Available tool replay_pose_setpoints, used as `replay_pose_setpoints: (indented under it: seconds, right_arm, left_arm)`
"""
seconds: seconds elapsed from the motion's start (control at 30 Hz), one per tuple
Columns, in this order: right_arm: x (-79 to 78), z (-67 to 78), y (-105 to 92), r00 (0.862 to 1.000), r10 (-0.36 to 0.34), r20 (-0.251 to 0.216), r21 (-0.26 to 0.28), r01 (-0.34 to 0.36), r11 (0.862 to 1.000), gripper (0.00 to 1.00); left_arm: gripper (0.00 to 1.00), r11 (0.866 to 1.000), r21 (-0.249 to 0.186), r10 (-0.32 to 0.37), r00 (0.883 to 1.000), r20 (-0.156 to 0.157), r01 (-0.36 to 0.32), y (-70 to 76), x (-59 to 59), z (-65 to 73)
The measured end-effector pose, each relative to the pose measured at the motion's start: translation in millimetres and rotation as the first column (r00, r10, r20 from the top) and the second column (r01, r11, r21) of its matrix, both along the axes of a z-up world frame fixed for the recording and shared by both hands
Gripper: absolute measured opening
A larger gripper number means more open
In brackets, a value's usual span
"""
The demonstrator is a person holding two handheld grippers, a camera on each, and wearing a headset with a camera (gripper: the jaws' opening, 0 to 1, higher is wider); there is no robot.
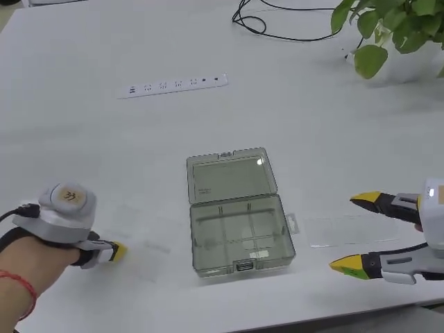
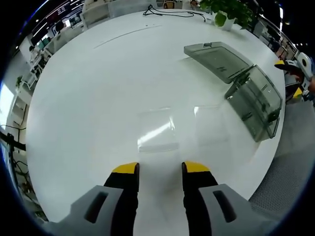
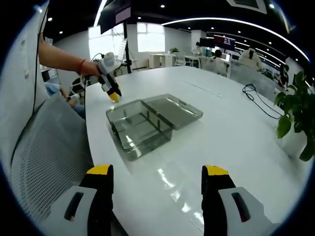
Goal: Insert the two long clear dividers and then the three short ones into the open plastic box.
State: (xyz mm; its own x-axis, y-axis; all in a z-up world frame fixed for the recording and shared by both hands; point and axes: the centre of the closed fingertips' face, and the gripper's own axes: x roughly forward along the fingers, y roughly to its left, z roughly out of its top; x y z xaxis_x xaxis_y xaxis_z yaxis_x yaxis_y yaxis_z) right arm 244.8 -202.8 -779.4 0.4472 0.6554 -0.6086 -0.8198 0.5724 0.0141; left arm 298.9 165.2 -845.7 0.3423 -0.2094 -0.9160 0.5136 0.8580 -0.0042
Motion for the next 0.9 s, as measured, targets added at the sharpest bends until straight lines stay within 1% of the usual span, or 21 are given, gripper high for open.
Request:
replay_pose_setpoints:
  seconds: [0.17, 0.43, 0.5, 0.63, 0.7, 0.9]
  right_arm:
    - [-1.4, -0.2, 1.2, 1.0, 0.003, -0.001, -0.001, -0.003, 1.0, 0.74]
    - [-2.6, 0.4, 0.6, 1.0, 0.003, 0.0, -0.004, -0.003, 1.0, 0.74]
    - [-2.9, 0.9, 0.4, 1.0, 0.003, 0.0, -0.005, -0.003, 1.0, 0.74]
    - [-3.5, 1.7, 0.5, 1.0, 0.004, 0.001, -0.007, -0.004, 1.0, 0.74]
    - [-3.5, 1.0, 0.6, 1.0, 0.006, 0.0, -0.011, -0.006, 1.0, 0.74]
    - [-3.6, 3.4, 3.4, 1.0, 0.012, 0.003, -0.012, -0.012, 1.0, 0.74]
  left_arm:
    - [0.33, 1.0, 0.003, 0.001, 1.0, -0.006, -0.001, 0.3, 0.2, 0.0]
    - [0.32, 1.0, 0.002, -0.009, 1.0, -0.006, 0.009, 0.3, -0.5, 0.1]
    - [0.32, 1.0, -0.002, -0.008, 1.0, -0.003, 0.008, 0.3, -0.7, 0.3]
    - [0.31, 1.0, -0.024, 0.007, 1.0, 0.002, -0.007, 1.1, 0.1, 2.8]
    - [0.31, 1.0, -0.022, 0.003, 1.0, -0.002, -0.003, 1.7, -1.5, 1.6]
    - [0.31, 0.999, -0.042, 0.024, 1.0, -0.001, -0.024, 2.1, -3.0, 2.5]
